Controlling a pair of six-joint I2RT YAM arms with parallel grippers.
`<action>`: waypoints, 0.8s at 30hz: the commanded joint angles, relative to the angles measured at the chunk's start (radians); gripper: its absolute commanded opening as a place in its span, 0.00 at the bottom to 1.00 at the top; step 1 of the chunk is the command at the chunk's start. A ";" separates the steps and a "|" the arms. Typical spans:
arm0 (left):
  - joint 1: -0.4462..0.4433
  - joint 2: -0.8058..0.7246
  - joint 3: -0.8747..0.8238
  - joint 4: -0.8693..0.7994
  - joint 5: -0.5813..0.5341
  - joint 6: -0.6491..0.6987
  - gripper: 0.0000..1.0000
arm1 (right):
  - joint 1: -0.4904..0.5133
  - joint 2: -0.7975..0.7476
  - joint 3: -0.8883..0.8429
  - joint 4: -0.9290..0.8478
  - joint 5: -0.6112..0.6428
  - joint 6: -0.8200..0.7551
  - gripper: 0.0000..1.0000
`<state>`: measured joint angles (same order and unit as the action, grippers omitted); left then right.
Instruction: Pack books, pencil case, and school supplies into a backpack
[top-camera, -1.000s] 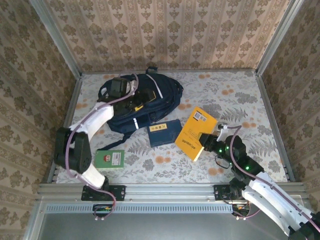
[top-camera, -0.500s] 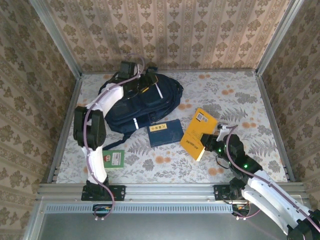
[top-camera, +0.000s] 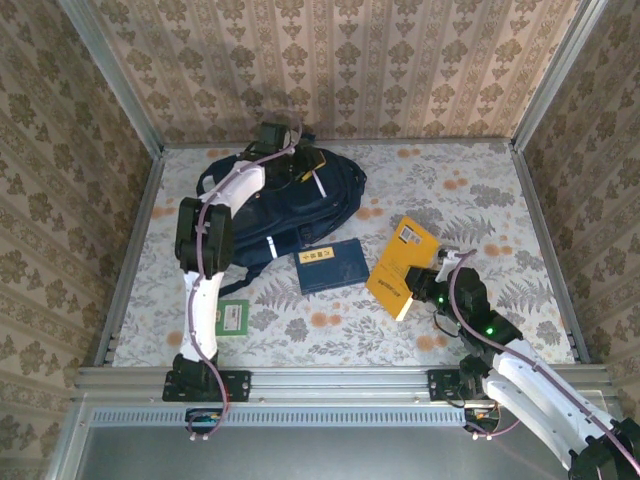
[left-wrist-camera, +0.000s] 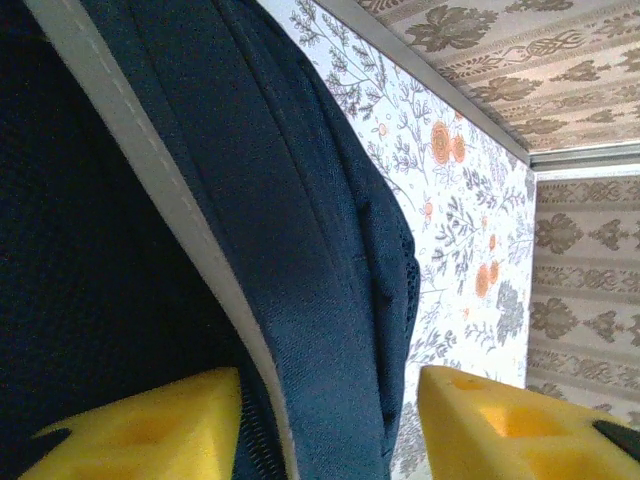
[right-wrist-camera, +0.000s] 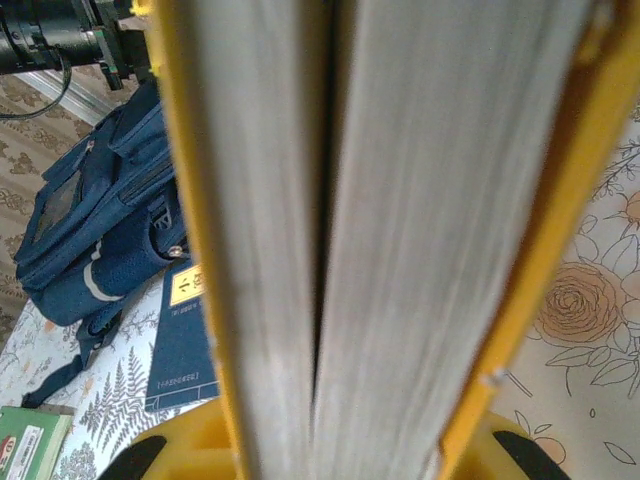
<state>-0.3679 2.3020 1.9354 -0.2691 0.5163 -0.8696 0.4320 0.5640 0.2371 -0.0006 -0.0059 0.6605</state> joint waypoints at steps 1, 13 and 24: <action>-0.027 0.055 0.070 0.009 0.030 -0.022 0.43 | -0.007 -0.012 0.001 0.100 0.018 -0.005 0.00; -0.077 0.078 0.254 -0.179 0.074 0.133 0.00 | -0.012 -0.049 0.103 -0.032 0.147 -0.019 0.00; -0.073 -0.174 0.363 -0.481 0.151 0.392 0.00 | -0.015 -0.063 0.217 -0.059 0.234 -0.030 0.00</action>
<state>-0.4435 2.2879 2.2181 -0.6628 0.5781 -0.6033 0.4229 0.5209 0.3889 -0.1249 0.1833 0.6495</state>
